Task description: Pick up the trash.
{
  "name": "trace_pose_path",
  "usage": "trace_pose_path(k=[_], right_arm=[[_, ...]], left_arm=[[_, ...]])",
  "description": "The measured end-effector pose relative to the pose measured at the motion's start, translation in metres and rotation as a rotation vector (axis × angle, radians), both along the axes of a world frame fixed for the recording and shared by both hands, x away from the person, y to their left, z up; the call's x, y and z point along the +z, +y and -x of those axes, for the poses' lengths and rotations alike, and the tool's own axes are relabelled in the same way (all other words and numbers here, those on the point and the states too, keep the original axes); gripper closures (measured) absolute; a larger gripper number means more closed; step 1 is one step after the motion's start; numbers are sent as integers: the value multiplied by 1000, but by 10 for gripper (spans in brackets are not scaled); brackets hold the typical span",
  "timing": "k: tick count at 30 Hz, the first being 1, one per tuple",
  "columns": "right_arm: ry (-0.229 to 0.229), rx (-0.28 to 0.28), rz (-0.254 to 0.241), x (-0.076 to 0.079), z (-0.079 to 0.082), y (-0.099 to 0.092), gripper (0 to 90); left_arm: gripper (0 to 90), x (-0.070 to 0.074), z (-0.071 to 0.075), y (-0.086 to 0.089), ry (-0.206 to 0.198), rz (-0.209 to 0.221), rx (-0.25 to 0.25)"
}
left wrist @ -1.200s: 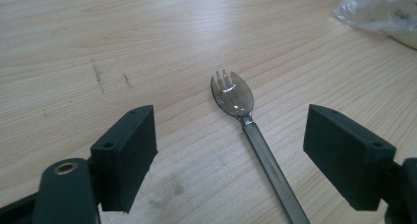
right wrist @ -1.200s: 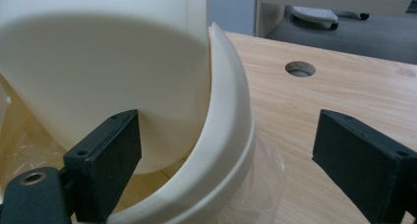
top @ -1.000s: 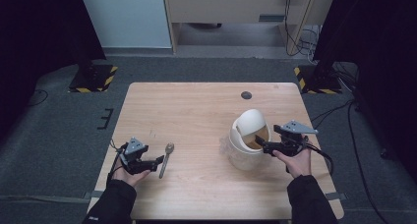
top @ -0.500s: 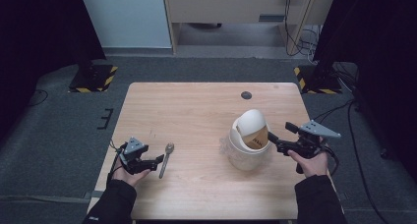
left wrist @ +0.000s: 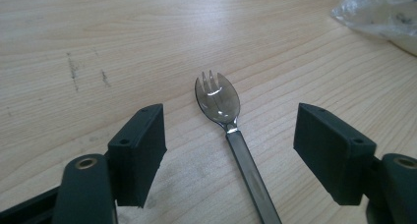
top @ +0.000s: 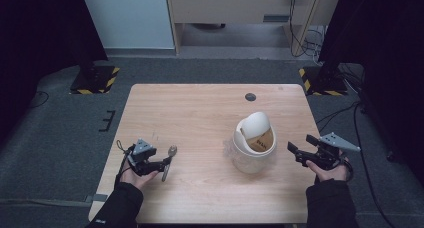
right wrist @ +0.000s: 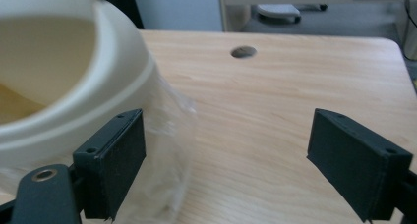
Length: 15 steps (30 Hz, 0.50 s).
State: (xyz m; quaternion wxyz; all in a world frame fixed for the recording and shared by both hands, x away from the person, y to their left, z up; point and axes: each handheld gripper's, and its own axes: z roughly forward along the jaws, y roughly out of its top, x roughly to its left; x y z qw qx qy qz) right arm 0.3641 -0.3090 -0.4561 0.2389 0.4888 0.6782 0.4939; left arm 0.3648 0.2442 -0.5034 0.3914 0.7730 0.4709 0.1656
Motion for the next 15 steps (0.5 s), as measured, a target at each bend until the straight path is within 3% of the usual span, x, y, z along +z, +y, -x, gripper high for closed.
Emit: trace_pose_path(k=[3, 6, 10, 15], right_arm=[[16, -26, 5, -9, -1, -6, 167], [45, -49, 43, -17, -2, -10, 182], [57, -57, 52, -21, -4, -11, 190], [79, -51, 81, -25, -6, -10, 198]], left_arm=[[298, -4, -3, -7, 22, -29, 5], [327, -9, -6, -15, 54, -49, 8], [376, -11, -9, -19, 70, -63, 12], [440, -18, -15, -27, 96, -116, 21]])
